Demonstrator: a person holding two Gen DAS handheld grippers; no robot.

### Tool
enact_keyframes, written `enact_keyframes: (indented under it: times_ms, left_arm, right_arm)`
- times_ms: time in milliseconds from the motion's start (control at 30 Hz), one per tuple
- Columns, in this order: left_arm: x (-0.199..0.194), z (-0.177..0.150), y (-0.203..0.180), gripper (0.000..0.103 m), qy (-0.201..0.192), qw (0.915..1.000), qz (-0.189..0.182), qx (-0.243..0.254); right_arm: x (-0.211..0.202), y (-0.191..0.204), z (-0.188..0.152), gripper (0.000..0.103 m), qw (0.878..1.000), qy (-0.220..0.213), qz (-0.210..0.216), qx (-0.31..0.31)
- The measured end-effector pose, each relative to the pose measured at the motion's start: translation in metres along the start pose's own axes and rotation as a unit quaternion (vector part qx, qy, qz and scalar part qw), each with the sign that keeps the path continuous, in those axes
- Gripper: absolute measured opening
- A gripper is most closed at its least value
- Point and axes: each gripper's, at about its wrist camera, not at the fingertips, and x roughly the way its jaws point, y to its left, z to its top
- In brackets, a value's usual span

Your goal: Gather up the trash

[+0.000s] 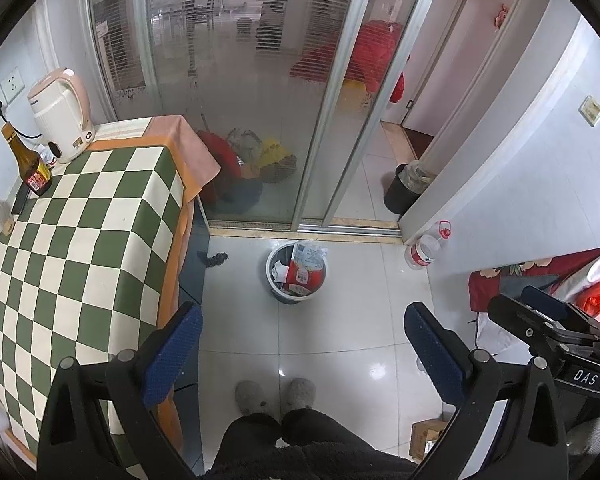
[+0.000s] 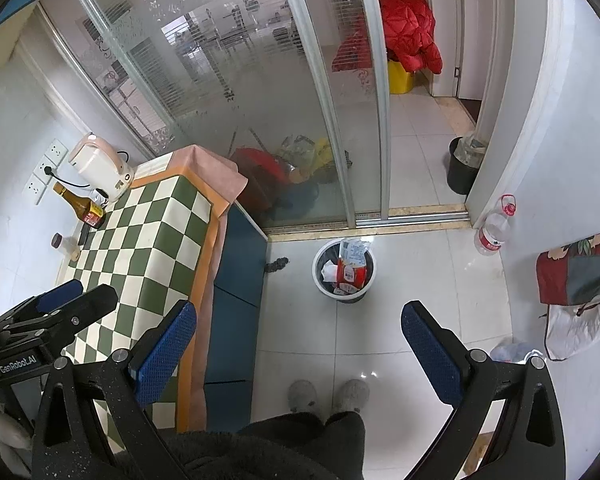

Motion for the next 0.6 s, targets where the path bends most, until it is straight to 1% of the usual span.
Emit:
enact_keyframes:
  times_ms: [600]
  left_arm:
    - [0.0003, -0.0008, -0.0055, 0.103, 0.001, 1.0, -0.001, 0.003]
  right_arm:
    - [-0.0001, -0.0016, 0.0017, 0.103, 1.0, 0.0, 0.001, 0.0]
